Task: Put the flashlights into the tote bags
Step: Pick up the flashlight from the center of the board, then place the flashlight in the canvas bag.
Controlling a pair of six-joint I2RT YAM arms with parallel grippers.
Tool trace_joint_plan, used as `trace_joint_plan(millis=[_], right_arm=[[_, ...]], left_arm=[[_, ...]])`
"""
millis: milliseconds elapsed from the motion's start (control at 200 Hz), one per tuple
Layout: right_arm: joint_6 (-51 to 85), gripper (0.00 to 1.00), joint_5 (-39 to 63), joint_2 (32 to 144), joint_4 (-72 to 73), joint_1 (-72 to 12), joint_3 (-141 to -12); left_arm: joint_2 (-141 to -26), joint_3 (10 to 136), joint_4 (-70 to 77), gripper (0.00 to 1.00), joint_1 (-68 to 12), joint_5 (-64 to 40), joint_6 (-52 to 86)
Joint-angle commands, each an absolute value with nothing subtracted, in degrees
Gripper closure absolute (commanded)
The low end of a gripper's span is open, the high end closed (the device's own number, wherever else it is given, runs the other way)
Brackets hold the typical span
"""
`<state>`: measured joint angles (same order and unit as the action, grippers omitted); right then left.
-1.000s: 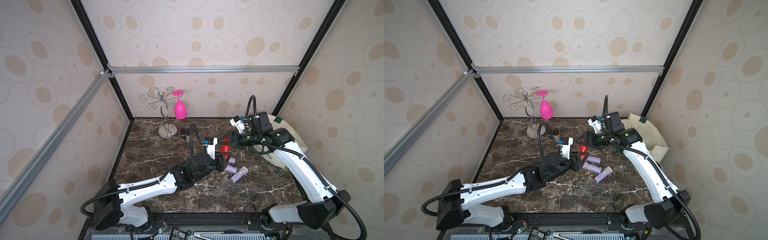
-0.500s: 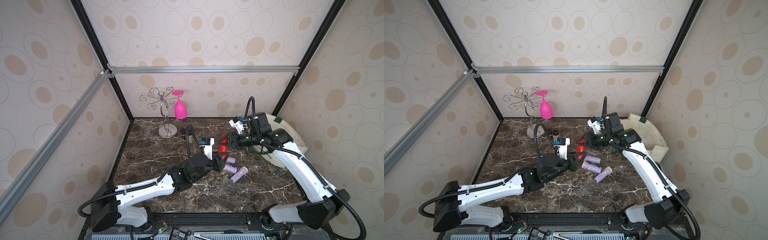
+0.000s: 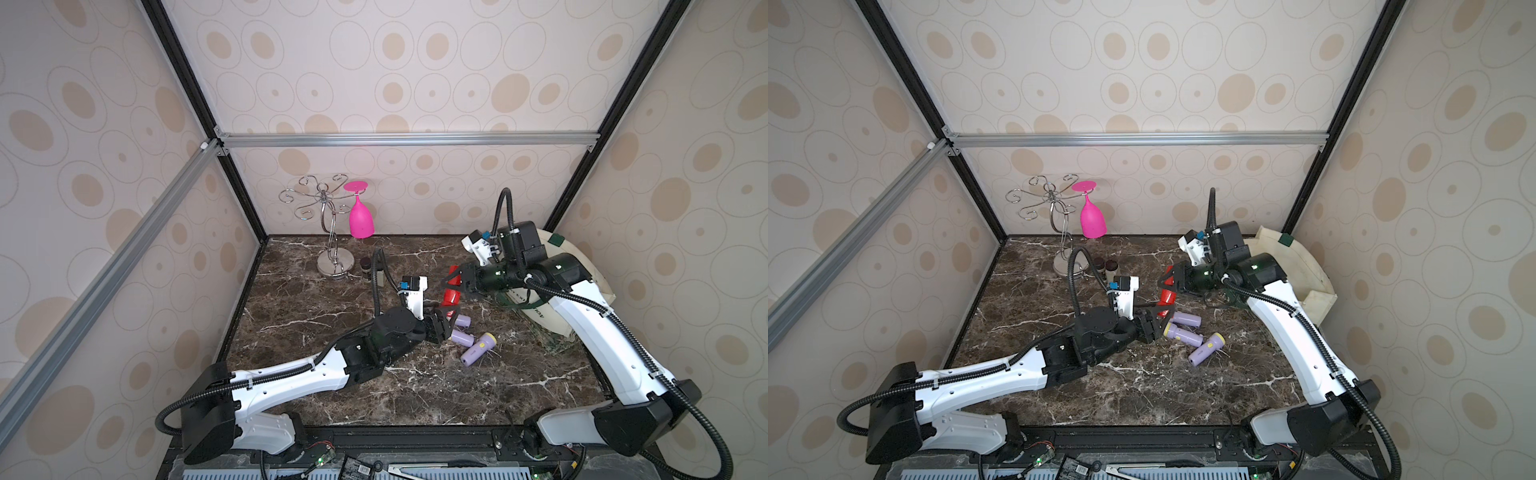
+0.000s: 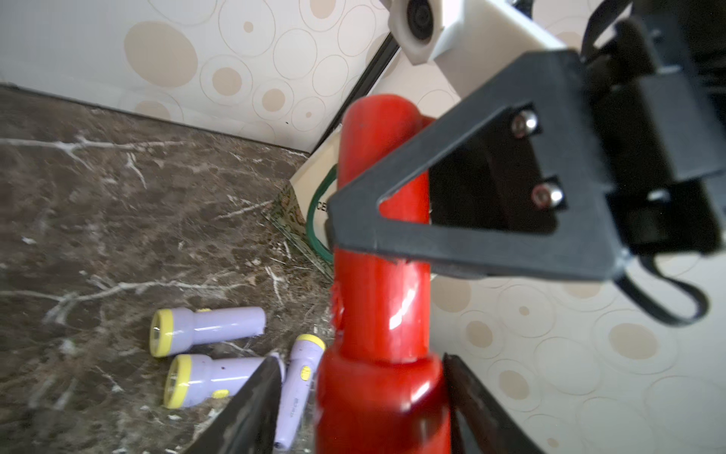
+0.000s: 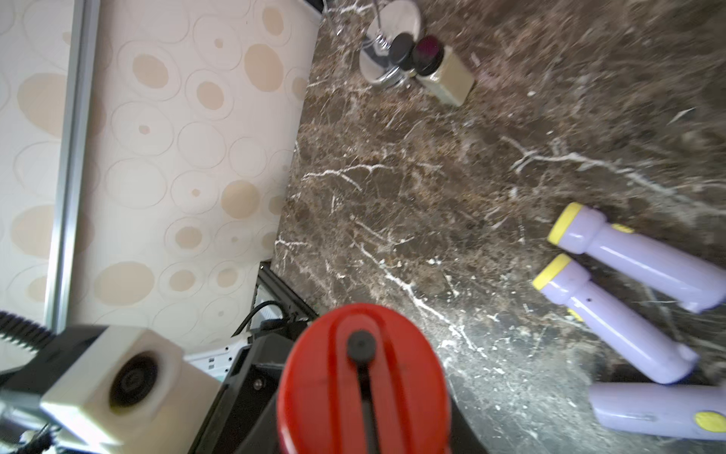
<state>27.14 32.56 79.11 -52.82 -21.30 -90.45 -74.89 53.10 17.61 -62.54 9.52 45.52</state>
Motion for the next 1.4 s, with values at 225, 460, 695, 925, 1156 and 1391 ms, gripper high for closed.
trace_joint_plan(millis=[225, 460, 695, 925, 1156, 1391], right_arm=[[16.99, 1.00, 18.59, 85.30, -63.80, -9.83, -105.18], [14.34, 1.00, 9.46, 92.16, -64.77, -3.54, -113.18], [13.04, 1.00, 4.75, 98.29, -63.24, 1.35, -117.57], [11.75, 1.00, 1.79, 103.49, -63.92, 6.83, -123.05], [10.11, 1.00, -2.07, 105.25, -62.42, 8.78, -120.21], [8.61, 1.00, -4.70, 104.97, -59.53, 9.29, -112.07]], left_arm=[[-72.21, 50.36, 14.16, 0.09, -62.12, 10.26, 44.08], [-74.86, 51.70, 11.70, 0.00, -62.41, 6.70, 42.04], [-80.35, 56.97, 9.12, 0.00, -64.05, 4.23, 38.20], [-86.55, 63.16, 8.95, 0.00, -66.50, 2.06, 36.34], [-92.39, 69.35, 8.07, 0.00, -68.18, 1.19, 35.41], [-93.17, 69.34, 9.23, 0.00, -68.22, 1.05, 36.83]])
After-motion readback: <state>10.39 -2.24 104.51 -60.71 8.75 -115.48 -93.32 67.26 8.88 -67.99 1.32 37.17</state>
